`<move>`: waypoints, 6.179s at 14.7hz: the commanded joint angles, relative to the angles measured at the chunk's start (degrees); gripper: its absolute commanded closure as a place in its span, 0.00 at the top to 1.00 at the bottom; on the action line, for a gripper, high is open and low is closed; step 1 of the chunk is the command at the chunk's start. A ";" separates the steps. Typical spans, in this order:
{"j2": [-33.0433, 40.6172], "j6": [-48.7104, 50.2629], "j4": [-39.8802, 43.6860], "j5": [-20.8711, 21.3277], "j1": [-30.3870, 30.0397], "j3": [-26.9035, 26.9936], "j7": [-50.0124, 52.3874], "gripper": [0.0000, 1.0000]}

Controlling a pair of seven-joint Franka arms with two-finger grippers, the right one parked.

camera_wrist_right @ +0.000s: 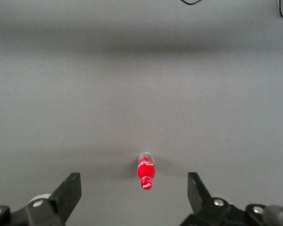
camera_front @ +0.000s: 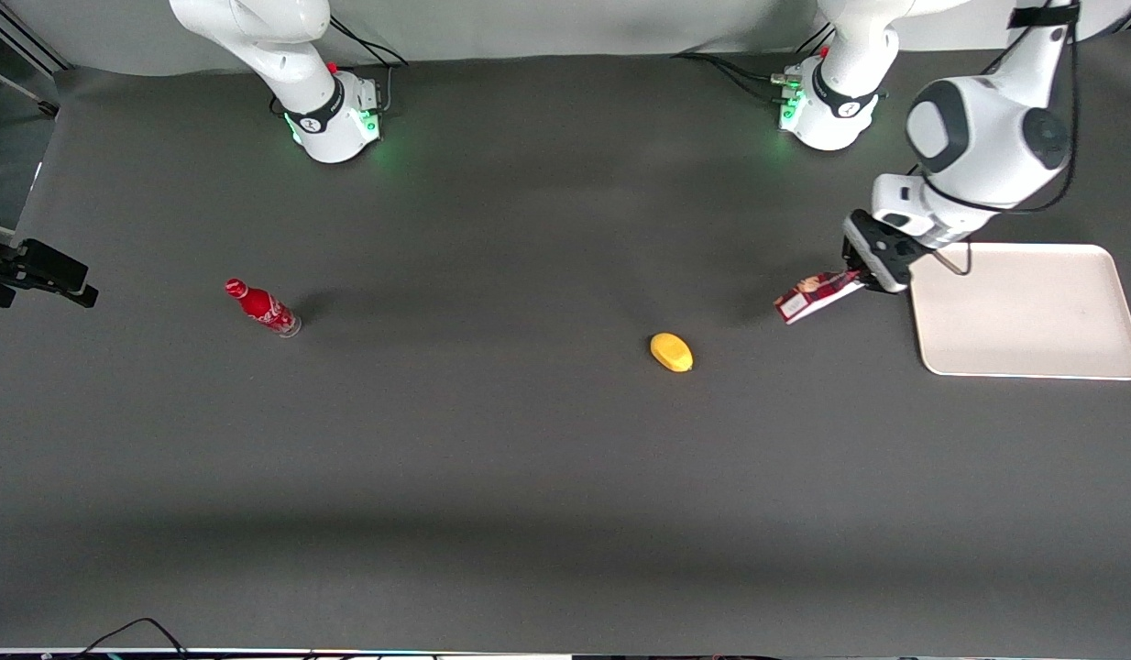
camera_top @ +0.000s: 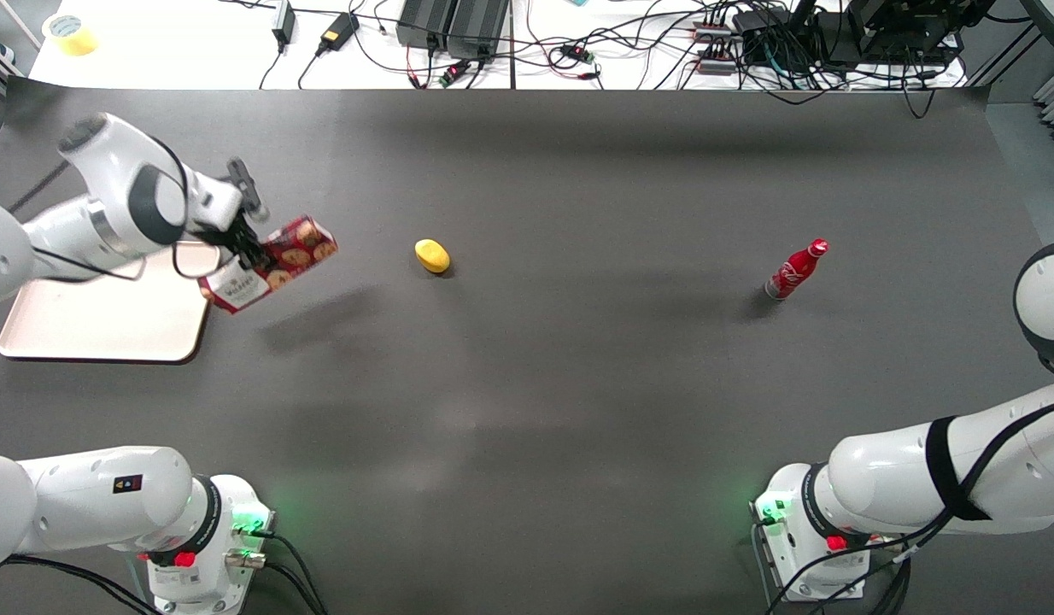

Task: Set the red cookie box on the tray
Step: 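Carry the held cookie box over the white tray, then lower the cookie box onto the tray and open the left gripper, then raise the left gripper up away from the box on the tray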

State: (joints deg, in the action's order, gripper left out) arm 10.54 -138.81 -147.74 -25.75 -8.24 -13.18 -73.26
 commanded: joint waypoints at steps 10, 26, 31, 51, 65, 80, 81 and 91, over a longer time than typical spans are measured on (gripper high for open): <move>-10.44 35.45 47.62 21.09 -0.98 21.41 30.99 0.00; -33.63 12.89 44.99 9.16 -16.89 34.10 19.58 0.00; -41.55 7.94 44.99 5.80 -17.95 34.10 12.10 0.00; -43.85 4.43 42.53 4.48 -17.86 33.83 11.65 0.43; -34.11 17.58 50.61 5.79 -13.12 33.48 27.00 1.00; -11.87 37.46 50.27 25.04 0.24 8.80 79.82 1.00; -10.64 38.08 50.27 25.57 0.51 7.04 81.33 1.00; -5.97 43.27 50.09 27.42 0.86 3.42 76.61 1.00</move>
State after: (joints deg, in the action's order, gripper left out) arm 3.12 -95.98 -96.27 0.72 -7.42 -9.84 5.82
